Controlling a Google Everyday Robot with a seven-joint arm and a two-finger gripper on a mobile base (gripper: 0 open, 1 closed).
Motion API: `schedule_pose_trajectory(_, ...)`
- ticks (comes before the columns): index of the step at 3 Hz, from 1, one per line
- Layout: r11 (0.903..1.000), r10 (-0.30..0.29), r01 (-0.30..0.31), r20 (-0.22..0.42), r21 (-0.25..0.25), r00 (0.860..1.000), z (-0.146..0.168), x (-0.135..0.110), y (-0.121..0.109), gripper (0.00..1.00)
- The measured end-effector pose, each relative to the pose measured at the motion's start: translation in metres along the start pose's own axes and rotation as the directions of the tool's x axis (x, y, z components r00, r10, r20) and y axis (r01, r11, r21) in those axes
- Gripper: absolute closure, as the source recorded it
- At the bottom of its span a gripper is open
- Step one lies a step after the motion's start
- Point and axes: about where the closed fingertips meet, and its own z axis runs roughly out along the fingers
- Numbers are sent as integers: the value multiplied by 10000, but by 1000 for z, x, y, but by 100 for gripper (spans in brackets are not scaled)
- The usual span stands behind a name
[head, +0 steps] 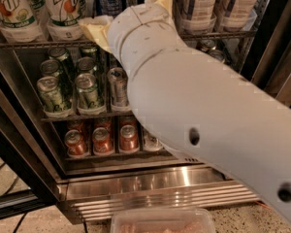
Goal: Pick pepsi can from top shelf of fridge
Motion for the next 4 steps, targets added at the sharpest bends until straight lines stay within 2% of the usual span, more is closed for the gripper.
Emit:
schedule_pose_trajectory(1, 9995, 117, -117, -9, 290, 9999, 7, 7, -10, 22)
schedule_pose_trajectory(2, 9995, 181, -181, -18, 264, 9998, 14, 11, -9, 25)
schedule_pose_trajectory(3, 9998, 204, -204, -19, -27, 9998, 20, 12, 1, 23)
schedule_pose_trajectory(4, 9998, 205, -205, -19, -57, 9998, 21, 12, 2, 19)
